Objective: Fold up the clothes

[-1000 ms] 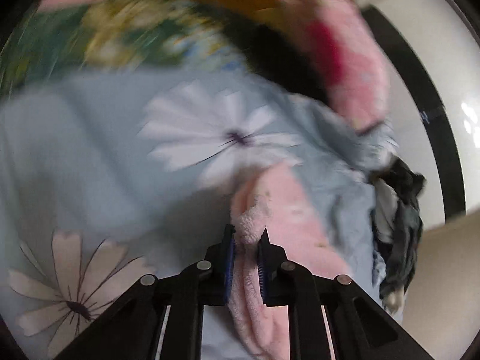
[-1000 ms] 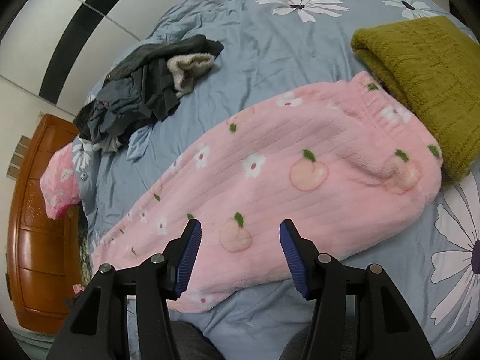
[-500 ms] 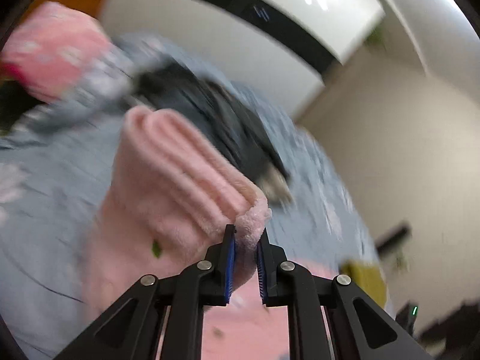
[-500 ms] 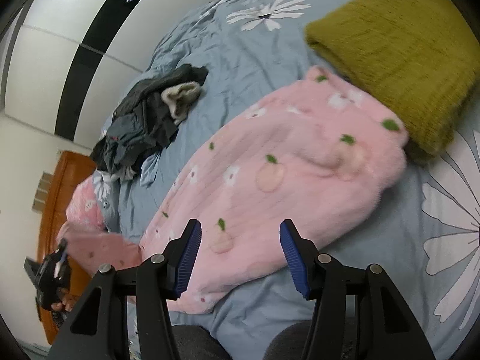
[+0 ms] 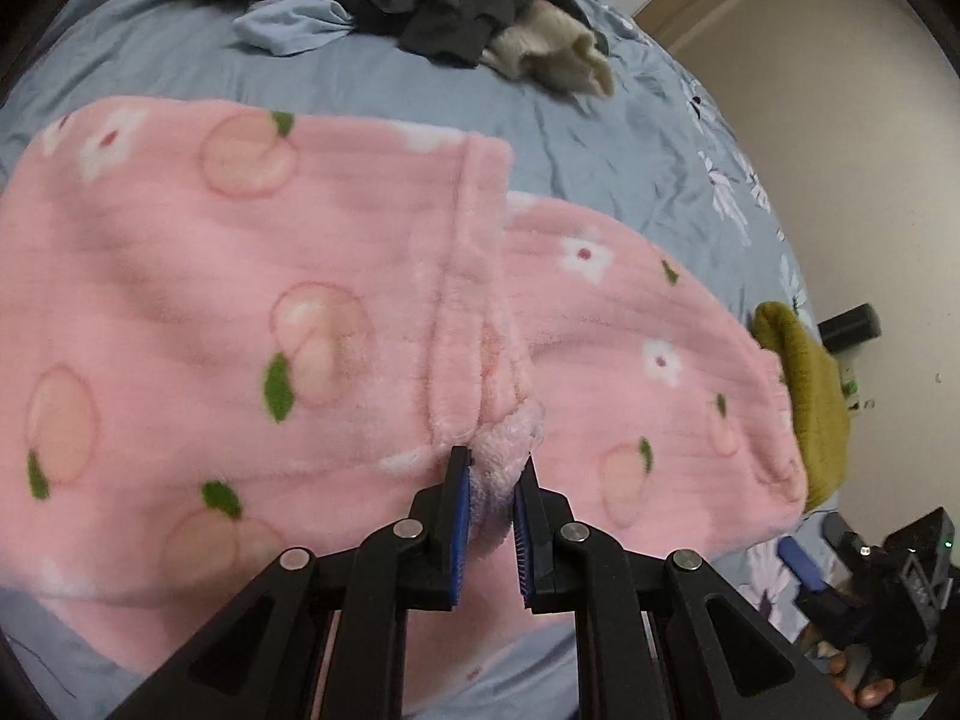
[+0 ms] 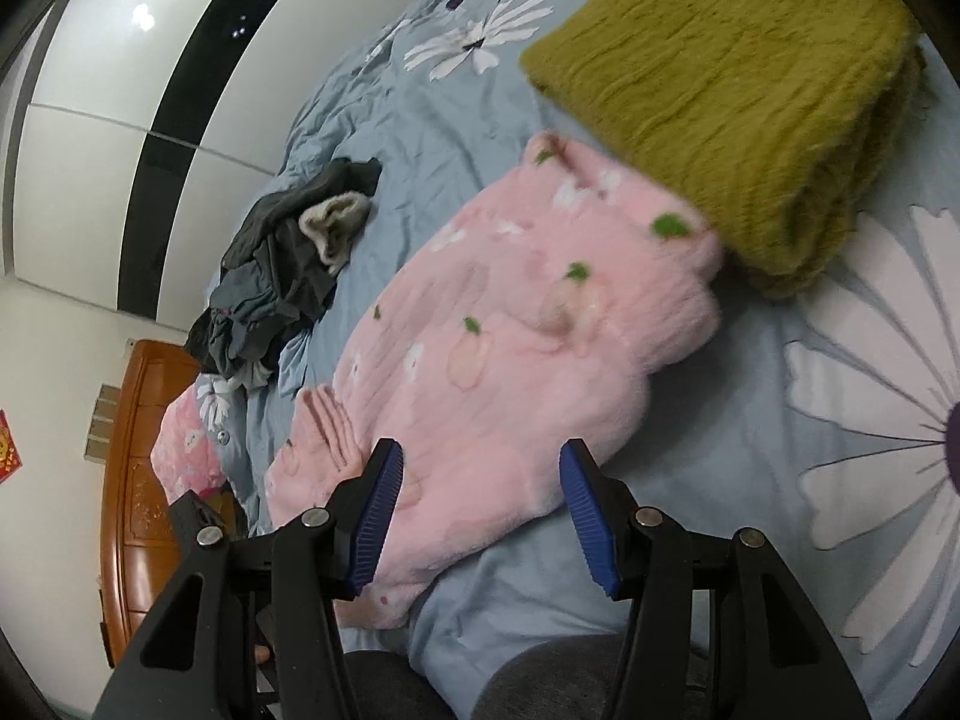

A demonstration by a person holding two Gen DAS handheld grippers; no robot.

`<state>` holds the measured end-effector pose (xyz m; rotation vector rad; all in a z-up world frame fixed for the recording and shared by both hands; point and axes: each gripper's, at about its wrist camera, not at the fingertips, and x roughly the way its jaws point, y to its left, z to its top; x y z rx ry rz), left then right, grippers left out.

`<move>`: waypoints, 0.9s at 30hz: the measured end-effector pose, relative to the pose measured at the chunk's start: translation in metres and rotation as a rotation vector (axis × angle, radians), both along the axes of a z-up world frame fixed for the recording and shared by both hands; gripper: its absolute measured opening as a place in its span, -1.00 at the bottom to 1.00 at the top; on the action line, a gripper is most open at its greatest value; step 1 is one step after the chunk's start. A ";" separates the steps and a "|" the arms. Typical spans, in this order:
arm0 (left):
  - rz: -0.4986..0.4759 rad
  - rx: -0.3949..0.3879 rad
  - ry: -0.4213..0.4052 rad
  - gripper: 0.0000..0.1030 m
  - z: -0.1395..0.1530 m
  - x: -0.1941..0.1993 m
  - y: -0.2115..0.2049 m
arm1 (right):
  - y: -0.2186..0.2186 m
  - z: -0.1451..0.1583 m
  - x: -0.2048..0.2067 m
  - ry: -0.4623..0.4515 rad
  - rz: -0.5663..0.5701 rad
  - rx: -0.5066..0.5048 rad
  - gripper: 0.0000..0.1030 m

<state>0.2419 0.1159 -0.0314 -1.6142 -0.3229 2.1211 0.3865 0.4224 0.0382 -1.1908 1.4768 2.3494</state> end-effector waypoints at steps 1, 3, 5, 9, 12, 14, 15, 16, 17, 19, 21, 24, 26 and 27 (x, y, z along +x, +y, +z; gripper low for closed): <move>-0.007 -0.008 -0.003 -0.74 -0.001 0.003 0.001 | -0.005 0.001 -0.006 0.006 0.021 0.000 0.09; -0.015 -0.016 -0.012 -0.72 -0.003 0.007 0.003 | -0.019 0.002 -0.022 0.013 0.070 0.000 0.09; 0.002 0.007 -0.030 -0.67 -0.003 0.005 -0.003 | -0.034 0.003 -0.040 0.017 0.120 -0.003 0.09; 0.021 0.110 -0.071 -0.14 0.005 0.003 -0.020 | -0.069 0.005 -0.069 0.025 0.226 0.003 0.09; 0.041 0.178 -0.059 -0.10 0.023 0.004 -0.046 | -0.096 0.000 -0.093 0.008 0.304 0.004 0.09; 0.097 0.139 -0.018 0.03 0.033 0.004 -0.074 | -0.113 -0.004 -0.106 0.002 0.354 0.000 0.09; 0.133 0.104 0.003 0.07 0.038 0.003 -0.090 | -0.120 -0.008 -0.113 -0.009 0.371 0.006 0.09; 0.176 0.064 0.015 0.07 0.039 0.003 -0.108 | -0.126 -0.013 -0.119 -0.022 0.384 0.014 0.09; 0.228 0.016 0.013 0.07 0.037 0.001 -0.130 | -0.130 -0.017 -0.125 -0.037 0.386 0.019 0.09; 0.322 -0.060 -0.002 0.07 0.029 0.001 -0.169 | -0.134 -0.027 -0.135 -0.068 0.378 0.025 0.09; 0.400 -0.089 -0.039 0.07 0.015 0.002 -0.205 | -0.137 -0.032 -0.145 -0.082 0.369 0.041 0.09; 0.459 -0.087 -0.106 0.07 -0.008 0.007 -0.237 | -0.143 -0.039 -0.162 -0.096 0.391 0.053 0.09; 0.458 -0.080 -0.144 0.08 -0.022 0.010 -0.245 | -0.149 -0.047 -0.167 -0.125 0.409 0.048 0.09; 0.452 -0.075 -0.153 0.08 -0.027 0.012 -0.247 | -0.152 -0.049 -0.168 -0.135 0.419 0.050 0.10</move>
